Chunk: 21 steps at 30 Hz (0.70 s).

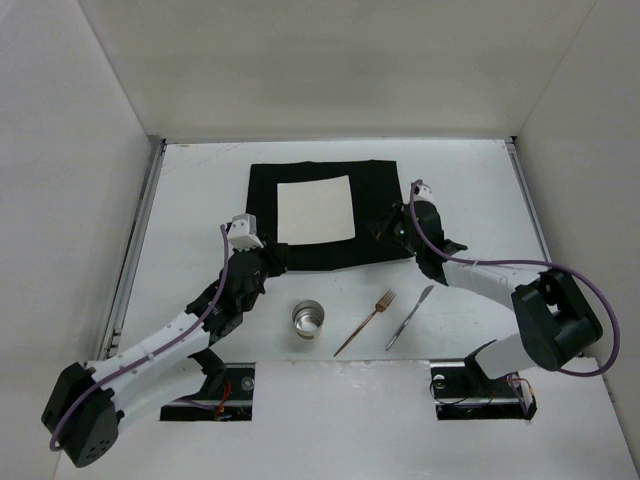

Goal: Set the dinner table for one person

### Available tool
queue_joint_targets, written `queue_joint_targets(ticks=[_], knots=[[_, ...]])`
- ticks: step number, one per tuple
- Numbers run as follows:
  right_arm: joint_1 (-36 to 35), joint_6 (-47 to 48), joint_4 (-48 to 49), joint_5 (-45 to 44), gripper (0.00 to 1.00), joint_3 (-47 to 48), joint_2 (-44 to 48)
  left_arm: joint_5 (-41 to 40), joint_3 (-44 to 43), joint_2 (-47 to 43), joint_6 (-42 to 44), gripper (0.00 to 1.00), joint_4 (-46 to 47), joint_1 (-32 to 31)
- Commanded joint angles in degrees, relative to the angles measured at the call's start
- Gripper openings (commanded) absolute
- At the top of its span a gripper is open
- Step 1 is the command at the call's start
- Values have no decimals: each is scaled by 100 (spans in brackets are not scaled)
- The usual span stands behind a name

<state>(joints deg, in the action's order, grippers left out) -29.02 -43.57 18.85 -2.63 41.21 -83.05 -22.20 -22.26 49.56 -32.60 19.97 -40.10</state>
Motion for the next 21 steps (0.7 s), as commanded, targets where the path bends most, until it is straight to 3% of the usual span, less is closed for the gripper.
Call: queue_joint_targets(ticks=[1,8,11,15,21], knots=[[-240,437,-22,-150,5,-25,192,-250,-401,-464,604,23,-1712,-405],[-267,385,92,-203,16,-306,333,-732,-876,-457,431,36,-3560,-1872],[-171,314,189,-220,29,-517,499,-970,-1078,-141,193,35,-3868,-2330],[84,297,163,-211,38,-675,780,-1374,-1280,360,-79,30,-4360,-2700],[199,244,189,-132,40,-755,913,-1613,-1281,537,-273,30,-4467,-2903]])
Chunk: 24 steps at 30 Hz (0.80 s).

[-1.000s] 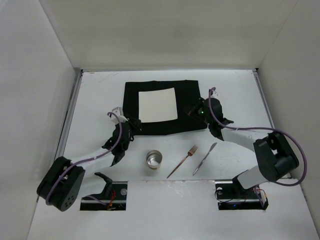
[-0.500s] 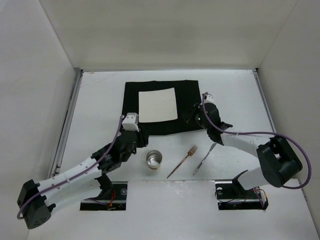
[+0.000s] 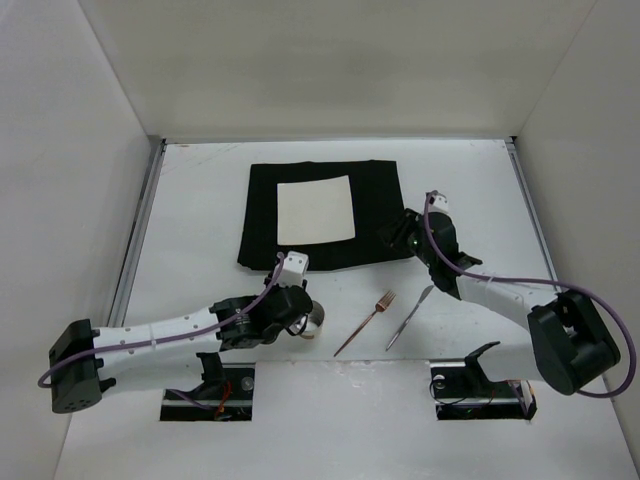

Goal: Set the dinner table for one person

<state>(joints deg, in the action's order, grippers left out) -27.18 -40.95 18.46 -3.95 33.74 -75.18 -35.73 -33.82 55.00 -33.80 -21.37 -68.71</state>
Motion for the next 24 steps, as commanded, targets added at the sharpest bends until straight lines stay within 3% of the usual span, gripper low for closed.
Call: queue_joint_targets(ticks=[1,5,15,24], knots=[[15,-27,246,-1,40,-25,135,-233,-98,10,-162,30,-298,-33],[42,-62,264,34,41,-34,100,-40,77,-33,-232,30,-158,-42],[42,-115,351,140,41,-34,12,355,587,-1325,-364,31,325,353],[138,-185,404,280,41,-16,-190,1094,579,-501,-118,29,669,143]])
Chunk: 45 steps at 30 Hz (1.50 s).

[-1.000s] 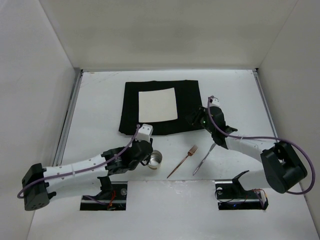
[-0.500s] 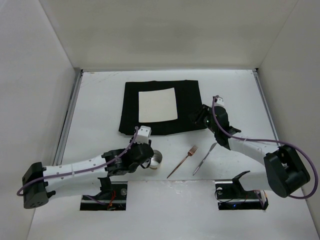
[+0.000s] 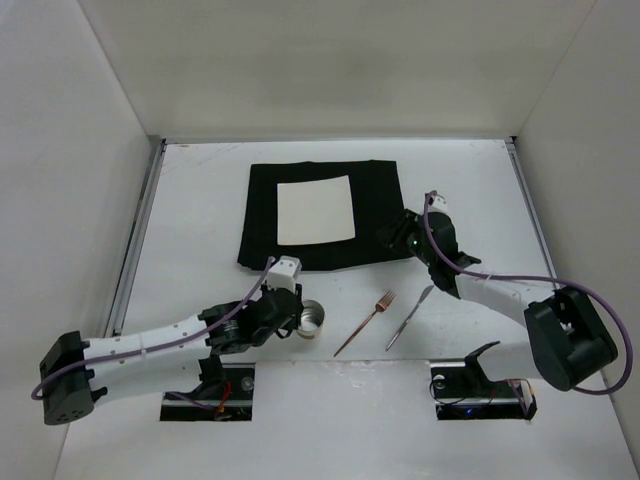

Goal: Set the dinner table for one person

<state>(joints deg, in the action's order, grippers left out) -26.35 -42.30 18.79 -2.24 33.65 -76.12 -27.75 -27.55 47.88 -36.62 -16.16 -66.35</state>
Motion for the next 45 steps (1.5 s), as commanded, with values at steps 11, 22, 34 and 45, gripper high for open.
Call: queue_joint_targets(ticks=[11,22,34,45], knots=[[354,-199,468,-30,41,-306,439,-135,-1347,785,814,4,587,424],[803,-498,363,-277,42,-482,334,1147,-4500,4075,1201,4,2337,2524],[811,-498,204,-488,43,-412,247,1650,-9565,8447,1052,4,1063,2877],[776,-498,266,-365,43,-377,159,1544,-10850,9608,938,4,826,2895]])
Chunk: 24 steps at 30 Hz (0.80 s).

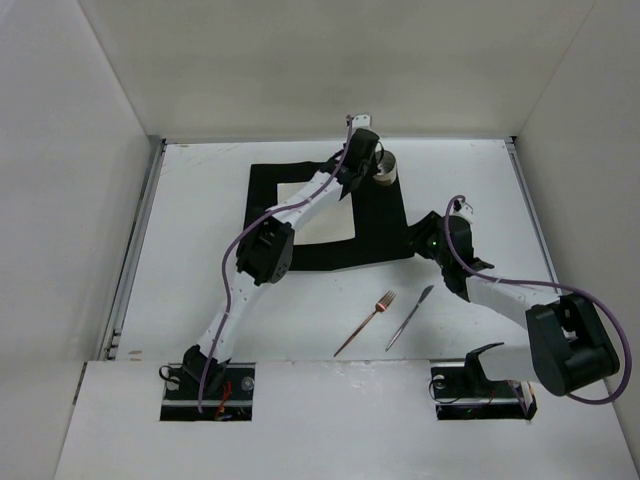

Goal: Set the dinner table for one person

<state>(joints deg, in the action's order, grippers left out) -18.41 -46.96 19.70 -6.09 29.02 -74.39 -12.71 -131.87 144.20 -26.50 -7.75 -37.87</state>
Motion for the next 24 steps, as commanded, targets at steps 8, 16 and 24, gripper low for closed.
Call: queue_joint_targets(ticks=[8,16,24], knots=[[-17,-50,192,107,43,78,-5,-47,-471,196,-75,5,-51,56],[-17,-50,200,152,43,87,21,-161,-480,266,-22,12,-78,-14],[-17,-33,200,134,43,60,126,-329,-418,249,5,34,159,-85]])
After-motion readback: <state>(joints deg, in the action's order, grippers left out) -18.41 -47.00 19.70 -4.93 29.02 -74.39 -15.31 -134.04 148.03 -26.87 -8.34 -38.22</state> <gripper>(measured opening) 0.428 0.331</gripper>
